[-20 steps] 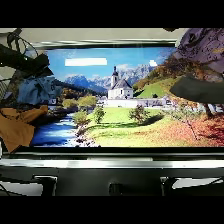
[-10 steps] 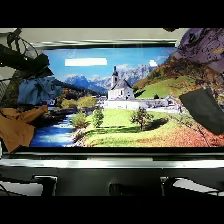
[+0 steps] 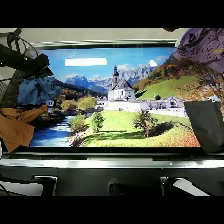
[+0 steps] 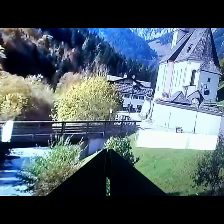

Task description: Fold the clothes and pants, and hang the long-sleeved shirts on hangers.

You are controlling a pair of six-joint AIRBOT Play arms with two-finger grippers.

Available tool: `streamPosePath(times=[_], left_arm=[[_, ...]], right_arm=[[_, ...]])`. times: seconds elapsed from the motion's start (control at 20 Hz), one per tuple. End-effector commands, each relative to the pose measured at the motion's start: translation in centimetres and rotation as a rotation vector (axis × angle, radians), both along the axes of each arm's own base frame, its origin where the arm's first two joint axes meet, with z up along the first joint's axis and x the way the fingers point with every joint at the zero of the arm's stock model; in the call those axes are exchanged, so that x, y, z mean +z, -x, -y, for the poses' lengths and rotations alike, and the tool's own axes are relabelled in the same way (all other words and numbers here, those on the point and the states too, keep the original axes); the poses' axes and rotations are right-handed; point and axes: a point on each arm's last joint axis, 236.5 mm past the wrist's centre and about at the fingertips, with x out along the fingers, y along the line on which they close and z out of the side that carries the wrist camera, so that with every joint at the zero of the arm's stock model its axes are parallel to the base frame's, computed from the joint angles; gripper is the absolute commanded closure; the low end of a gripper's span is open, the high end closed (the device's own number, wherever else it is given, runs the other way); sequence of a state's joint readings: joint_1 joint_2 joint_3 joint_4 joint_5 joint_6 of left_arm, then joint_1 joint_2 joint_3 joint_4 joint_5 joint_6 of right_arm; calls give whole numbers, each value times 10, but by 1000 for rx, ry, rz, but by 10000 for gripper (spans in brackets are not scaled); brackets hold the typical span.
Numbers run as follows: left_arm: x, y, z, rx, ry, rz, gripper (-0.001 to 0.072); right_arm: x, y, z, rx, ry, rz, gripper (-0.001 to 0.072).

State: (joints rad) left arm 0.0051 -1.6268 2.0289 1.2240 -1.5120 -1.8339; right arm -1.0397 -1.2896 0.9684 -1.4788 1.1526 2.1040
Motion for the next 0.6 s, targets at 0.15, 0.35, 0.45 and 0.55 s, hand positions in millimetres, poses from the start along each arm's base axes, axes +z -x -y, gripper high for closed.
streamPosePath(times=[0.15,0.35,0.45,0.55], left_arm=[[0,0,0,-1,0,0,690],[0,0,0,-1,0,0,690],[0,0,0,-1,0,0,690],[0,0,0,0,0,0,690]], right_arm=[[-5,41,-4,-9,-7,-163,679],[-5,51,-3,2,0,-208,649],[-4,58,-6,7,-11,-236,359],[4,62,-3,8,8,-248,253]])
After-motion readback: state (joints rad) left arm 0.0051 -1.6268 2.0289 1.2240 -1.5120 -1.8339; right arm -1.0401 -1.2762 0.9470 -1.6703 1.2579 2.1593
